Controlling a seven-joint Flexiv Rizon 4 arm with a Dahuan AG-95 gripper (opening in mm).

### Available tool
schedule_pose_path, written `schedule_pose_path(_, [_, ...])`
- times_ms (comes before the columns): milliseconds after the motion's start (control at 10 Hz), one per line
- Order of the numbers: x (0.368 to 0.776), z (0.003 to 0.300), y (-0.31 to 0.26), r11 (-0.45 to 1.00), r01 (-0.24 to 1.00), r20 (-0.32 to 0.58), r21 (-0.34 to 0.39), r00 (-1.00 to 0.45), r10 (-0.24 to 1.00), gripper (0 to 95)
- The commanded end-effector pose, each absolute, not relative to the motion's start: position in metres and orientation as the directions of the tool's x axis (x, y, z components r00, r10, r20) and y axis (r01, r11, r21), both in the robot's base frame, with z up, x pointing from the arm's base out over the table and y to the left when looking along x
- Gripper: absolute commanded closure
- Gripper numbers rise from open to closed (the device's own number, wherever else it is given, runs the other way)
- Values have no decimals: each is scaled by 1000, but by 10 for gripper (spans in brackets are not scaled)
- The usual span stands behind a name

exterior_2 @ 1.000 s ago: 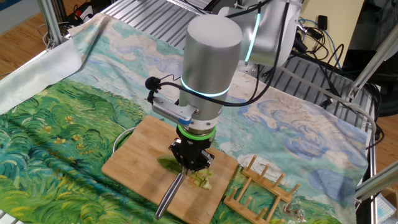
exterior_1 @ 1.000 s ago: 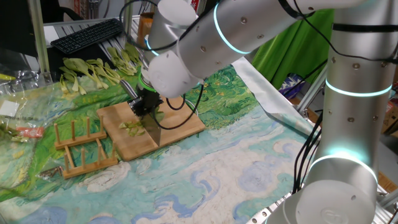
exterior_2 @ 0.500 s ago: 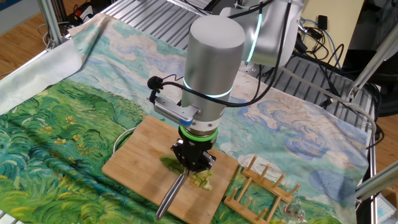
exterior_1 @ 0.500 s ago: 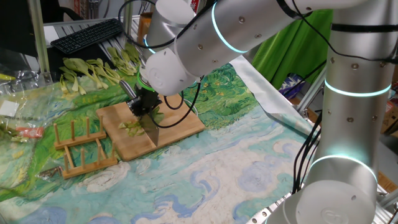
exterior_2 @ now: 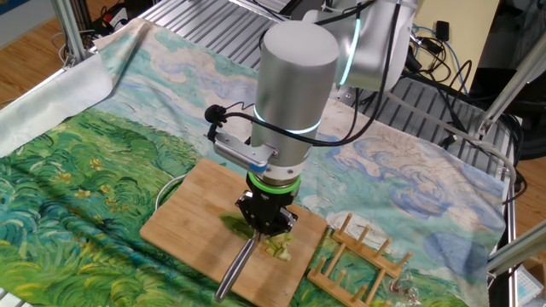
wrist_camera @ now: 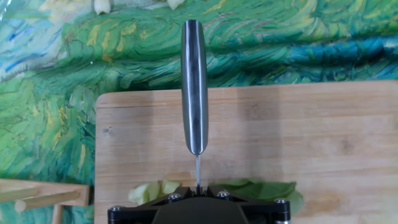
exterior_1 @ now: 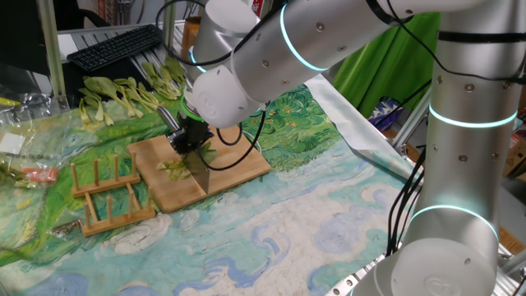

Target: Chop the pakchoi

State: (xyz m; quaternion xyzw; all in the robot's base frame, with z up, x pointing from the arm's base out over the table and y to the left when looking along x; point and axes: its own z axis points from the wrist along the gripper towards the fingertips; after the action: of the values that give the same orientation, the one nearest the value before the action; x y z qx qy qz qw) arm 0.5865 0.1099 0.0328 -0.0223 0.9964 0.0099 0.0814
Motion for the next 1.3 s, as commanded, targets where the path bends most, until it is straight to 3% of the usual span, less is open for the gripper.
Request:
schedule_pose_path(100, [585,35,101,995,-91,-180,-40,-979,-97,950])
schedule_pose_path(1300, [586,39,98,998,-58,-180,-23,-982,-61,950])
